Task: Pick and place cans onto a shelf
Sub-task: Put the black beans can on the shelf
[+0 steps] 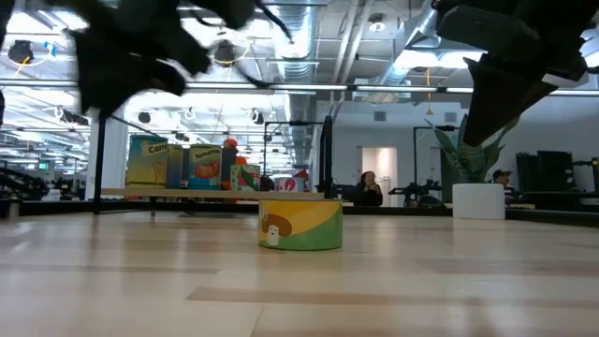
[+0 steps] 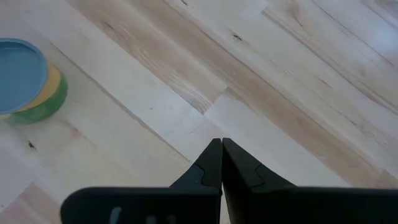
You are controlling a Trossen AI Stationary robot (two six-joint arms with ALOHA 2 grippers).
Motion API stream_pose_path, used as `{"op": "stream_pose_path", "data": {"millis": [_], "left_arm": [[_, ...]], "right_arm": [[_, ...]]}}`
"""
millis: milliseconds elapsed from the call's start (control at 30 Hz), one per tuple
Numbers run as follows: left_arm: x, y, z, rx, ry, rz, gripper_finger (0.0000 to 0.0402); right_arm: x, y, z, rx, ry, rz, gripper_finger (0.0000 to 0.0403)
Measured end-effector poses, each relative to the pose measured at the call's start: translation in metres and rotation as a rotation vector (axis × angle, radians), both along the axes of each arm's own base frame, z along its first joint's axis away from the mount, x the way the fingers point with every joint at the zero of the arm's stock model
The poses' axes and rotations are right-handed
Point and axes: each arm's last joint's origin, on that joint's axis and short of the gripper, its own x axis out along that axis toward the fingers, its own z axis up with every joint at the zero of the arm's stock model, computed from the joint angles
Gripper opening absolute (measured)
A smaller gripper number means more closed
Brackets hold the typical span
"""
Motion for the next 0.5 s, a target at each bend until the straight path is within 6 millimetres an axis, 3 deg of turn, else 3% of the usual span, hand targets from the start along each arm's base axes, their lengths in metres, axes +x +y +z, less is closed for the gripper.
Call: {"op": "stream_pose_path", "data": {"millis": [233,500], "left_arm": [[-0.064,-0.056,0.004,0.034,-0.067,0.087,0.0103],[-0.126,-0.088,0.025,0.061,-0.351,0.327,0.0103]], "right_arm": [[0.0,0.0,0.0,0.001,-0.006,0.0,0.0024],[0.002,-0.002,0.0,0.005,-0.012,-0.008,0.0024]]}}
